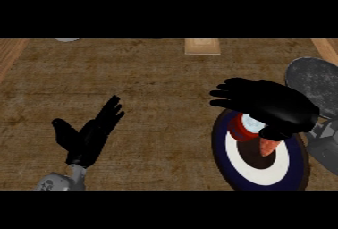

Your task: Pick the can from the plate and place it in the pan

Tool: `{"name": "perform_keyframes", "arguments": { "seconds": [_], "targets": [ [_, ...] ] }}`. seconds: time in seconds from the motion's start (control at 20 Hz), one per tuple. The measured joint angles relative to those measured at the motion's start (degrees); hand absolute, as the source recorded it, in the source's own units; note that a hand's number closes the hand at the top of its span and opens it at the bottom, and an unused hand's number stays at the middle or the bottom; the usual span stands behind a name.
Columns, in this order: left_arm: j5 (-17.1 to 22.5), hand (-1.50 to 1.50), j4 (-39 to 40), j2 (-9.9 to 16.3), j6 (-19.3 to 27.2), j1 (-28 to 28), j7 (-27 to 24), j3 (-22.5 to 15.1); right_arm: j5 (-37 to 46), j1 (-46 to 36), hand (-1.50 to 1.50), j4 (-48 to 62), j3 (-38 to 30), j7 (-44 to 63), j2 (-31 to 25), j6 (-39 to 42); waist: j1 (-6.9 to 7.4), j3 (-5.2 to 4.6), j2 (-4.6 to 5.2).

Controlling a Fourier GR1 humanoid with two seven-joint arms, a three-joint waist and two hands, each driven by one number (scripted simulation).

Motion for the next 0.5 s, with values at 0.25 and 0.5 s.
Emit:
{"name": "perform_keyframes", "arguments": {
  "seconds": [0.25, 0.5],
  "targets": [
    [0.1, 0.0, -0.7, 0.4, -0.2, 0.2, 0.5, 0.3, 12.3, -3.6, -1.5, -5.0, 7.9, 13.5, -1.1, 9.7, -0.26, -0.02, -0.31],
    [0.2, 0.0, -0.9, 0.3, -0.1, 0.0, 1.0, 0.9, 19.8, -4.5, -1.5, -9.1, 15.8, 27.0, 2.8, 23.7, -0.49, 0.05, -0.19]
  ]
}}
